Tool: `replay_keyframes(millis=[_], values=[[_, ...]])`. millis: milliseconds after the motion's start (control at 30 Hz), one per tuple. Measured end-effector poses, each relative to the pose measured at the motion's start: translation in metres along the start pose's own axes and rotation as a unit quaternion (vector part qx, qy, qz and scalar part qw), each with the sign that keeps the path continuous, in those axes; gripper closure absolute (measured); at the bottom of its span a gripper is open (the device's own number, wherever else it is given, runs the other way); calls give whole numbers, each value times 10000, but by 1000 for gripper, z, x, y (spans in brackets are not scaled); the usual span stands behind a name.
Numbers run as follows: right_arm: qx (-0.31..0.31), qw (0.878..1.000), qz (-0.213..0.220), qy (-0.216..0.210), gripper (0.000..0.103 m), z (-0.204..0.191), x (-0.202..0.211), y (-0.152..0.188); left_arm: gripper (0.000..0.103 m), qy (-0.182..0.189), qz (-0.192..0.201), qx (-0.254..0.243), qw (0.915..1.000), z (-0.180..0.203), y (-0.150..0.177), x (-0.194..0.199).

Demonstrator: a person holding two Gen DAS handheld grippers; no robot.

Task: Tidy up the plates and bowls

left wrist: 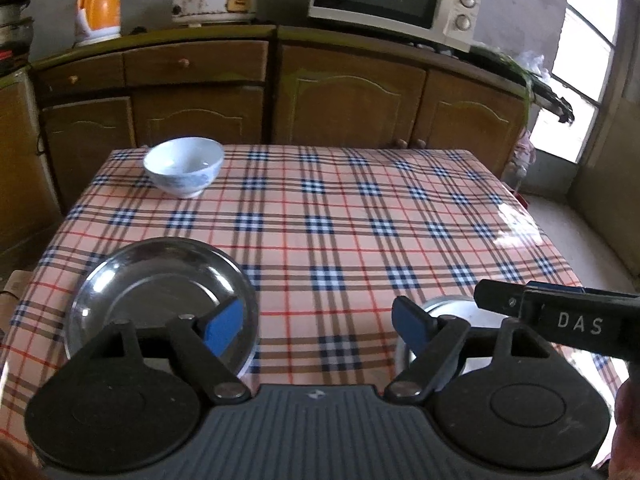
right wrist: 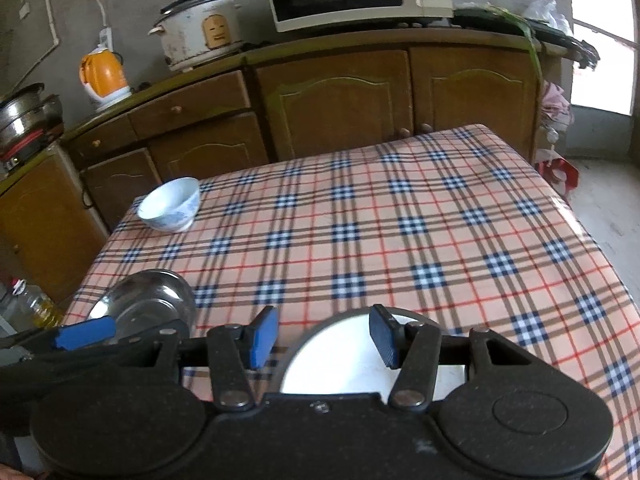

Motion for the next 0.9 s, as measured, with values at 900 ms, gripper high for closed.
replay_keyframes(millis=[900], values=[[500,9976,-39,-483,40,-99,-49,-47,20,-339,119,598,9976,-92,-32,-7]])
Point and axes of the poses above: each gripper's, at about its wrist camera, not at the fingertips, and x roughly against the way its jaws point, z to its right, y to its underside, the point moved 3 cm from there along -x, roughly the way its jaws point, and after that the axes turned 14 degrees about -z, right-handed, at the moved point
